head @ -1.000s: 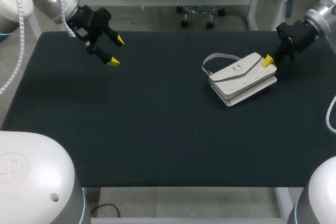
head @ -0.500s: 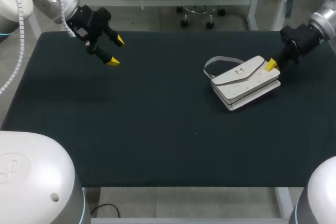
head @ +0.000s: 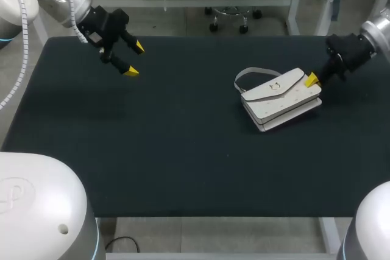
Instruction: Pick up the bag, open it, inspect its contents, close it, and place it on the opposite side
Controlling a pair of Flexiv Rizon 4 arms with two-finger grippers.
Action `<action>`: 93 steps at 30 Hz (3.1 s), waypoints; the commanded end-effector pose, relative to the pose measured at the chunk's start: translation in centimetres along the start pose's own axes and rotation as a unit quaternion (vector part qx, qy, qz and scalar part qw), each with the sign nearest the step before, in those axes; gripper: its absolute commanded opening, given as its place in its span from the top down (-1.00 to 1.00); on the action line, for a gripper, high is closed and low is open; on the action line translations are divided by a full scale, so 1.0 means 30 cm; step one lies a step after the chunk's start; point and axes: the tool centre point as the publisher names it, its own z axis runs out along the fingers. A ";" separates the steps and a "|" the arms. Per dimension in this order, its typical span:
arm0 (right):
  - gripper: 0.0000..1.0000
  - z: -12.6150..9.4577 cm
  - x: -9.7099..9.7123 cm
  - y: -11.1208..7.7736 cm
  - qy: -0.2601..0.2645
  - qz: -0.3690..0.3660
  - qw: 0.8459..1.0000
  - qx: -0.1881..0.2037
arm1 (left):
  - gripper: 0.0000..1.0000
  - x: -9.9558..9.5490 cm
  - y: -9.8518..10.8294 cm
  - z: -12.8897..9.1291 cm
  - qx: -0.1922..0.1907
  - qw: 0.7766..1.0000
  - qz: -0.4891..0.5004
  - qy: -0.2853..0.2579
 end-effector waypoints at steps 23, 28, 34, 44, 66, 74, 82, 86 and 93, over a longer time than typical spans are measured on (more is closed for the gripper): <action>1.00 0.258 0.124 -0.069 0.042 -0.020 0.979 -0.198 | -1.00 0.000 0.001 0.004 0.001 1.000 0.000 -0.001; 1.00 0.287 0.141 -0.077 0.055 -0.016 0.973 -0.225 | -1.00 0.000 0.001 0.004 0.001 1.000 0.000 -0.001; 1.00 0.332 0.153 -0.054 0.064 -0.009 0.966 -0.252 | -1.00 0.000 0.001 0.004 0.001 1.000 0.000 -0.001; 1.00 0.403 0.199 0.028 0.092 -0.013 0.964 -0.251 | -1.00 0.000 0.001 0.004 0.001 1.000 0.000 -0.001; 1.00 0.551 0.241 0.056 0.126 0.000 0.975 -0.183 | -1.00 0.000 0.001 0.004 0.001 1.000 0.000 -0.001; 1.00 0.579 0.242 0.048 0.135 0.010 0.971 -0.196 | -1.00 0.000 0.001 0.004 0.001 1.000 0.000 -0.001; 0.20 0.587 0.250 0.054 0.142 0.016 0.971 -0.190 | -1.00 0.000 0.001 0.004 0.001 1.000 0.000 -0.001; 0.01 0.582 0.252 0.058 0.139 0.017 0.973 -0.183 | -1.00 0.000 0.001 0.004 0.001 1.000 0.000 -0.001; 0.04 0.562 0.259 0.064 0.130 0.013 0.977 -0.171 | -1.00 0.000 0.001 0.004 0.001 1.000 0.000 -0.001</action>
